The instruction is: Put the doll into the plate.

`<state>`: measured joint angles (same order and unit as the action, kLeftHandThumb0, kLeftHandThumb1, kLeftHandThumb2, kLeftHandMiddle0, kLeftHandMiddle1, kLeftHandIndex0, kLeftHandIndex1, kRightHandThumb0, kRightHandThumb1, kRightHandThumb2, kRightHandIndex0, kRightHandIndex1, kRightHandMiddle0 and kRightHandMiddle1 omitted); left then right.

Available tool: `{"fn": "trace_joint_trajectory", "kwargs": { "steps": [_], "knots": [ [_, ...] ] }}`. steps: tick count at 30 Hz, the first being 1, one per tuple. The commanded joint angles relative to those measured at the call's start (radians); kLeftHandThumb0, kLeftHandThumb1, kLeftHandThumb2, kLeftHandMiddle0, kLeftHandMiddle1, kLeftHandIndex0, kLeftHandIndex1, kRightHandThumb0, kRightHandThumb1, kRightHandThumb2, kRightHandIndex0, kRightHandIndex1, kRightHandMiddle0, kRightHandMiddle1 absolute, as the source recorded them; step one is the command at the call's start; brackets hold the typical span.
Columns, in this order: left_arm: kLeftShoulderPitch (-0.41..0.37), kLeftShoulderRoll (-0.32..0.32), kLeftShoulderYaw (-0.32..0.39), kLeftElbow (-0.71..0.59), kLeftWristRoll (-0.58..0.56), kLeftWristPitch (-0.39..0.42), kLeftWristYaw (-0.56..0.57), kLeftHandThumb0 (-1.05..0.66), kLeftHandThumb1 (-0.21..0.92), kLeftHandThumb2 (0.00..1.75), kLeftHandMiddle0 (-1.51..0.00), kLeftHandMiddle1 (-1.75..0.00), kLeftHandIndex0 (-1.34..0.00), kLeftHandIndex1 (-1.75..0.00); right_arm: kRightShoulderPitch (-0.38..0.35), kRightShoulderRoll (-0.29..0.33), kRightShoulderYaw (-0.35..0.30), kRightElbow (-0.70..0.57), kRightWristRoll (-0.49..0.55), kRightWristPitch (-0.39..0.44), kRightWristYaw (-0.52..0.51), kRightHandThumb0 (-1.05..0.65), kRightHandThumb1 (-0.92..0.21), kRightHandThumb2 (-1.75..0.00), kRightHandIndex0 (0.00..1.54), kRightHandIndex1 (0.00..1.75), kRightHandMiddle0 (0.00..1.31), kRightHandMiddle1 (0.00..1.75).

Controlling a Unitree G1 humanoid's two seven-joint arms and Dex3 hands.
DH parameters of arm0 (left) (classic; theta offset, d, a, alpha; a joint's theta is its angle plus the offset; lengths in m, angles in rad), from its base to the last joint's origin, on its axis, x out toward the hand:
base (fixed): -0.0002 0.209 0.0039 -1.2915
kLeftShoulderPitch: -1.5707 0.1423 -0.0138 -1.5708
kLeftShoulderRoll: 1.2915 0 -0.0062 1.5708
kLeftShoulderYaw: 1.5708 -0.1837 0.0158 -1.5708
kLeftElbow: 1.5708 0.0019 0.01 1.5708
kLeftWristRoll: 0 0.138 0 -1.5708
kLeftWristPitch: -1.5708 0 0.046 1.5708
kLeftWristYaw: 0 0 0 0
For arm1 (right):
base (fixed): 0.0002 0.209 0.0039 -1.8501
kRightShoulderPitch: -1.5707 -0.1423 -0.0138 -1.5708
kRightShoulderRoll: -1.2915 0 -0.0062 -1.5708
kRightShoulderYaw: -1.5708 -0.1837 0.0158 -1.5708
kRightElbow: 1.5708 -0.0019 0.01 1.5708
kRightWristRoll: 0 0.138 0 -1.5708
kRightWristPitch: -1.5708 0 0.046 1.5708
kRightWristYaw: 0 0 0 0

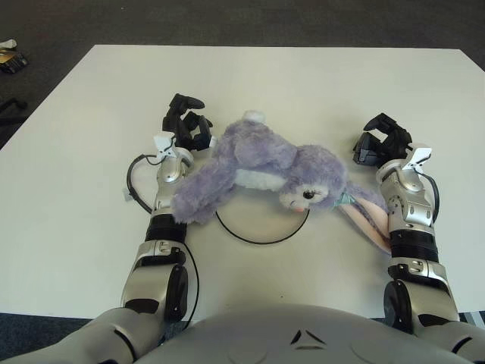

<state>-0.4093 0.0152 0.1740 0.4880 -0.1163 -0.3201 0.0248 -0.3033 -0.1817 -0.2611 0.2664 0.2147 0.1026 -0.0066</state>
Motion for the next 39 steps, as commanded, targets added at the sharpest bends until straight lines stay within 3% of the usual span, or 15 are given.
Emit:
{"fn": "trace_joint_trajectory", "kwargs": {
  "steps": [1, 34, 39],
  "knots": [
    [0.014, 0.006, -0.003, 0.013, 0.007, -0.019, -0.007, -0.01, 0.22, 1.44, -0.57, -1.75, -0.56, -1.75, 0.036, 0.03, 0.017, 0.025, -0.009, 0.045, -0.009, -0.01, 0.11, -1.75, 0.9, 1.75, 0.81, 1.58],
    [0.014, -0.011, 0.008, 0.04, 0.008, -0.028, 0.024, -0.01, 0.21, 1.45, -0.58, -1.75, -0.56, -1.75, 0.038, 0.056, 0.023, 0.037, 0.005, 0.062, -0.005, -0.01, 0.09, -1.75, 0.88, 1.75, 0.76, 1.66],
    [0.018, -0.015, 0.01, 0.032, 0.009, -0.018, 0.046, -0.01, 0.23, 1.41, -0.73, -1.66, -0.43, -1.75, 0.035, 0.064, 0.019, 0.038, 0.007, 0.056, -0.011, -0.01, 0.09, -1.75, 0.88, 1.75, 0.76, 1.66]
  ]
}}
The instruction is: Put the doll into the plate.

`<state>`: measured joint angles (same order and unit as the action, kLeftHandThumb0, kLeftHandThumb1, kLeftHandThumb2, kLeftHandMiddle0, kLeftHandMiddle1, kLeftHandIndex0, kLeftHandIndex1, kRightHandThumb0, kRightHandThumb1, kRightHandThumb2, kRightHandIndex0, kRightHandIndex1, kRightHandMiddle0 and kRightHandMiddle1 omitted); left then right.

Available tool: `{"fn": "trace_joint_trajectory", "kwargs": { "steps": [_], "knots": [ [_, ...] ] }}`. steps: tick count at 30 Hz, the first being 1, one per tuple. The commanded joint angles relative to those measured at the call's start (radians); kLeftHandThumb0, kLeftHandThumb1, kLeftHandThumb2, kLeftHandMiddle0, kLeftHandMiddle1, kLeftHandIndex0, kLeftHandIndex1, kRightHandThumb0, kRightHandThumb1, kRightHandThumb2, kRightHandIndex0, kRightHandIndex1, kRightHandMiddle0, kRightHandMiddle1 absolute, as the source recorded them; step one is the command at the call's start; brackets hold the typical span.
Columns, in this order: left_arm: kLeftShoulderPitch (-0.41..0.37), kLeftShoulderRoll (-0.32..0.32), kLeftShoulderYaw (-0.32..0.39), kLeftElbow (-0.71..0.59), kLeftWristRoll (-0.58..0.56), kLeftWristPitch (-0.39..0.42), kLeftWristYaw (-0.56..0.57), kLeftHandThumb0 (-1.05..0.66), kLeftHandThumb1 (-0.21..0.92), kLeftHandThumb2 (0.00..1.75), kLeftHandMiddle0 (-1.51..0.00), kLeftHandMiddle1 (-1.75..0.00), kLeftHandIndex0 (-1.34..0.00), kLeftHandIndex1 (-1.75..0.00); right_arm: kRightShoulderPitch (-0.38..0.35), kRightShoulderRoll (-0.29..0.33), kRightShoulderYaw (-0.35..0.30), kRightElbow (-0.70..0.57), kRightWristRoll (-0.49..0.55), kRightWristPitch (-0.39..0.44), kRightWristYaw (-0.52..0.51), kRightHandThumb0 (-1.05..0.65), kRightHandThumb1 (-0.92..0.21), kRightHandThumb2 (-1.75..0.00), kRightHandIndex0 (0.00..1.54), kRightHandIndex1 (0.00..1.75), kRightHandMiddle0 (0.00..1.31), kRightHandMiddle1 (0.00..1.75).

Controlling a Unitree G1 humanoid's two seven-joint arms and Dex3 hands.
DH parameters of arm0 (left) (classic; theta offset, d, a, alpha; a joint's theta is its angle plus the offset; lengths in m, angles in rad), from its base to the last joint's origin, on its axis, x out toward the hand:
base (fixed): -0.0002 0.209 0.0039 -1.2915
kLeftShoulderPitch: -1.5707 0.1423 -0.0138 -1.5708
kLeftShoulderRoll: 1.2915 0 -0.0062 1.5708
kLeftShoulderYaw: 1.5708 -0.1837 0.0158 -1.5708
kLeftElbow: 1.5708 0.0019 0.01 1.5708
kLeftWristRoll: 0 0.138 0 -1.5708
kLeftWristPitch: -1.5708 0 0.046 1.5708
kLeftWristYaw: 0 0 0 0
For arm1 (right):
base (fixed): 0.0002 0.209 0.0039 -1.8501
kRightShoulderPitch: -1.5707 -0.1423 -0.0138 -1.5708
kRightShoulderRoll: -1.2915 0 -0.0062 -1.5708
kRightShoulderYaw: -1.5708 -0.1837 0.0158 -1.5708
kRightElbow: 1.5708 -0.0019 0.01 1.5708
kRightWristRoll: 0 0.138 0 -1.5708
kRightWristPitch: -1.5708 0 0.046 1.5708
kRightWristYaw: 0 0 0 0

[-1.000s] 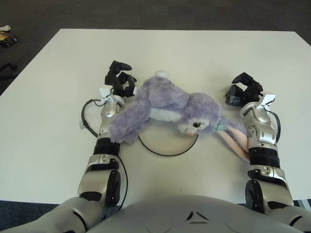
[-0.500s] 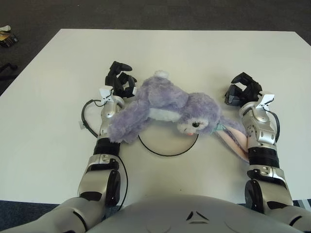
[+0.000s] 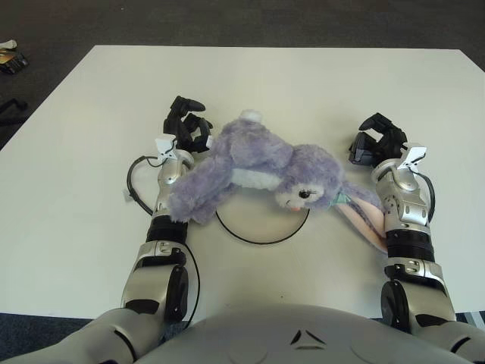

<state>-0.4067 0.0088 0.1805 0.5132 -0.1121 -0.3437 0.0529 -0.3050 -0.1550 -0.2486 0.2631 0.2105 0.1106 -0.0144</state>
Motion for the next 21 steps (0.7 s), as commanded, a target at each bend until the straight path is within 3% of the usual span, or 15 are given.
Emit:
{"fn": "trace_joint_trajectory", "kwargs": {
  "steps": [1, 5, 10, 21],
  "knots": [
    [0.017, -0.01, 0.005, 0.004, 0.005, 0.011, 0.024, -0.01, 0.23, 1.4, -0.74, -1.65, -0.42, -1.75, 0.037, 0.039, 0.005, 0.04, 0.012, 0.047, -0.004, -0.01, 0.09, -1.75, 0.88, 1.75, 0.77, 1.65],
    [0.022, -0.016, 0.008, -0.008, 0.004, 0.027, 0.046, -0.01, 0.24, 1.4, -0.75, -1.65, -0.4, -1.75, 0.038, 0.044, 0.0, 0.037, 0.012, 0.042, -0.007, -0.01, 0.1, -1.75, 0.89, 1.75, 0.78, 1.64],
    [0.031, -0.018, 0.011, -0.022, 0.005, 0.048, 0.065, -0.01, 0.22, 1.43, -0.59, -1.73, -0.53, -1.75, 0.041, 0.051, 0.0, 0.035, 0.012, 0.032, -0.005, -0.01, 0.1, -1.75, 0.89, 1.75, 0.79, 1.63],
    [0.029, -0.015, 0.025, -0.009, 0.021, 0.051, 0.117, -0.01, 0.21, 1.45, -0.58, -1.75, -0.57, -1.75, 0.048, 0.063, 0.019, 0.039, -0.018, -0.013, -0.016, -0.01, 0.09, -1.75, 0.87, 1.75, 0.78, 1.65]
  ]
}}
